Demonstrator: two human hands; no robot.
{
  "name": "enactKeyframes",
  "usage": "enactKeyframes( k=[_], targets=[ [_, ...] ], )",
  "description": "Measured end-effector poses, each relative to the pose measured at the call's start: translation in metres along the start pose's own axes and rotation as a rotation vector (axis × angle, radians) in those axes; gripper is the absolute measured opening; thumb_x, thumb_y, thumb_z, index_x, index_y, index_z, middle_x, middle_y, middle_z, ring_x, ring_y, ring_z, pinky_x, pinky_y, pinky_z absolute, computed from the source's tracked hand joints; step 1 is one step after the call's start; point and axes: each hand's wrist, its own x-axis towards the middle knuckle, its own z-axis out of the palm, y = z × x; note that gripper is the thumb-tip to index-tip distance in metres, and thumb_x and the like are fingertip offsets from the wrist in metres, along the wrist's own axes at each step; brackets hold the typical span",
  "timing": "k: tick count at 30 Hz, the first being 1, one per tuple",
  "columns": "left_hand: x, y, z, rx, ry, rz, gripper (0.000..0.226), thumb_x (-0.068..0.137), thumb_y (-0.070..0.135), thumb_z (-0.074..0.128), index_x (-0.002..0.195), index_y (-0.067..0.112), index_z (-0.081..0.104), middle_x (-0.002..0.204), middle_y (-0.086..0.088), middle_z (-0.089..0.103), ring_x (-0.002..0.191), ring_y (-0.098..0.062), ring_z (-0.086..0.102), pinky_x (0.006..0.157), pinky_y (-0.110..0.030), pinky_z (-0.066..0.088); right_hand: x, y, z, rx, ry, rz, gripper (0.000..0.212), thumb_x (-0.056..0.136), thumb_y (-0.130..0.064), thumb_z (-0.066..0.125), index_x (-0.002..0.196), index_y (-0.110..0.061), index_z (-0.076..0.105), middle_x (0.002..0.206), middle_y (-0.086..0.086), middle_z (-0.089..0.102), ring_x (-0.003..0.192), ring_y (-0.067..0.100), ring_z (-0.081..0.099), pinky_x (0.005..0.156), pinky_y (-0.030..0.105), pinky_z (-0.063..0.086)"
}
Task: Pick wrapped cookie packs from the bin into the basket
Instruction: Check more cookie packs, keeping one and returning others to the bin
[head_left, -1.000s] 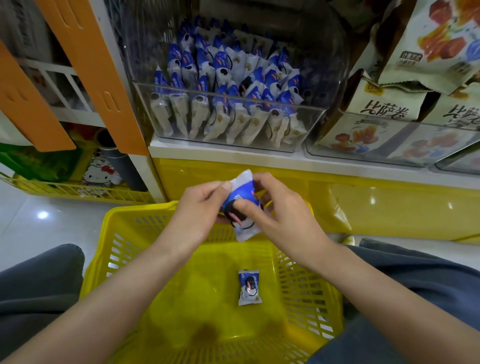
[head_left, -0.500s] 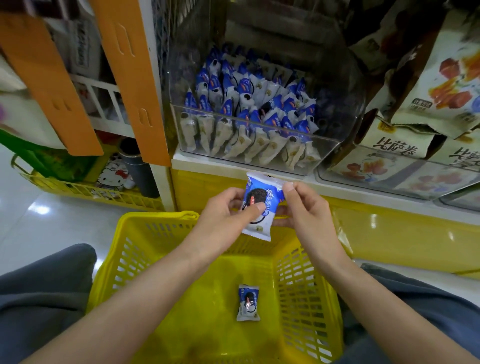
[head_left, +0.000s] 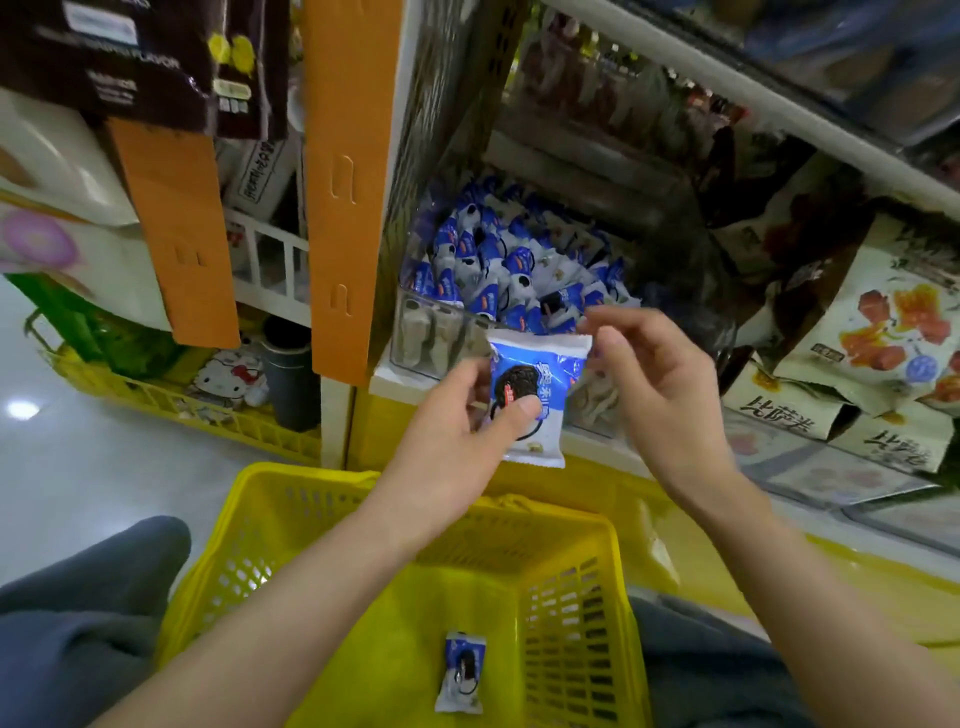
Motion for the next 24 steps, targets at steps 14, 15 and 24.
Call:
enactKeyframes(
  k=[14, 15, 24],
  targets=[
    [0.018, 0.021, -0.030, -0.053, 0.127, -0.005, 0.012, 0.087, 0.027, 0.059, 0.097, 0.032, 0.053, 0.099, 0.015, 0.064, 0.093, 0.005, 0.060, 0.075, -0.009, 0.048, 0.136, 0.058, 0.009, -0.803, -0.418, 0.215, 0.030, 0.091, -0.012, 0.056, 0.119, -0.003, 0.058, 0.123, 0.015, 0.059, 0.112, 0.026, 0.056, 0.091, 0.026, 0.039],
    [0.019, 0.021, -0.032, -0.055, 0.139, -0.005, 0.015, 0.087, 0.027, 0.059, 0.100, 0.031, 0.054, 0.100, 0.014, 0.064, 0.094, 0.004, 0.060, 0.075, -0.010, 0.048, 0.137, 0.057, 0.010, -0.832, -0.420, 0.209, 0.029, 0.091, -0.012, 0.056, 0.118, -0.002, 0.059, 0.122, 0.016, 0.059, 0.111, 0.027, 0.056, 0.092, 0.029, 0.040],
    [0.016, 0.019, -0.031, -0.056, 0.162, -0.030, 0.030, 0.086, 0.028, 0.059, 0.115, 0.024, 0.052, 0.108, 0.009, 0.063, 0.096, 0.002, 0.060, 0.073, -0.006, 0.049, 0.150, 0.047, 0.010, -0.912, -0.566, 0.336, 0.023, 0.089, -0.023, 0.060, 0.103, -0.006, 0.067, 0.106, 0.012, 0.064, 0.089, 0.019, 0.055, 0.075, 0.026, 0.038]
  ],
)
